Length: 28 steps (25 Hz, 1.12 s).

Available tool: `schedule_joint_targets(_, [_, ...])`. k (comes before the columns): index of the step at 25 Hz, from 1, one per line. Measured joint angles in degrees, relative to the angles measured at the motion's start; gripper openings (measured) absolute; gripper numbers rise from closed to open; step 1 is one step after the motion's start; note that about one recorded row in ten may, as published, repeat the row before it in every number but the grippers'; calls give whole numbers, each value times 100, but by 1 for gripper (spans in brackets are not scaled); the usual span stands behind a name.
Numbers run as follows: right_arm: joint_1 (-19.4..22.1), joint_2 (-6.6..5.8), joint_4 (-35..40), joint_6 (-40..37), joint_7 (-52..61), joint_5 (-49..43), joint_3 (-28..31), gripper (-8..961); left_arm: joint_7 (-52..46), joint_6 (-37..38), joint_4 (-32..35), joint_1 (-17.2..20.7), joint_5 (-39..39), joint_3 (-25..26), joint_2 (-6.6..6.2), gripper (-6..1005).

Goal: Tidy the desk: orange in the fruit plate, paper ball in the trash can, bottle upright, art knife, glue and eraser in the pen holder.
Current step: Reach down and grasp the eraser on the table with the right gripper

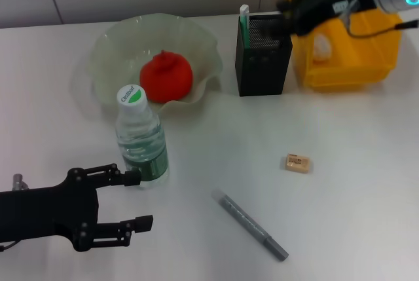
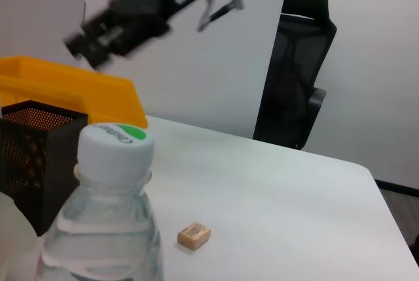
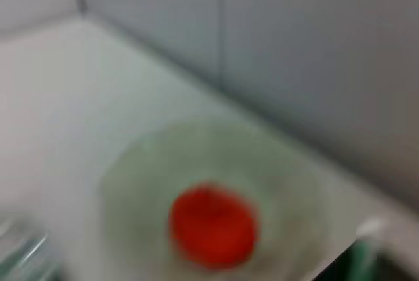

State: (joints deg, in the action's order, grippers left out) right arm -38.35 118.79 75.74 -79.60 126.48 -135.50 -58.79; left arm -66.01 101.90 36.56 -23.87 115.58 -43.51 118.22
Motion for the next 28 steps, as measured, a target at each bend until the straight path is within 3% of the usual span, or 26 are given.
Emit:
schedule_joint_targets(6, [-627, -13, 161, -1674, 1174, -1042, -618, 588, 12, 49, 0, -31, 0, -5, -1, 785])
schedule_joint_targets(11, [-1109, 12, -280, -2340, 1800, -1800, -1166, 587, -3, 53, 0, -37, 0, -47, -1, 785])
schedule_joint_targets(19, [-1082, 47, -754, -2023, 1947, -2200, -2379, 587, 41, 57, 0, -17, 0, -42, -1, 785])
schedule_joint_targets(28, [-1025, 64, -1431, -1227, 1906, -2155, -2973, 587, 53, 38, -7, 0, 0, -46, 14, 785])
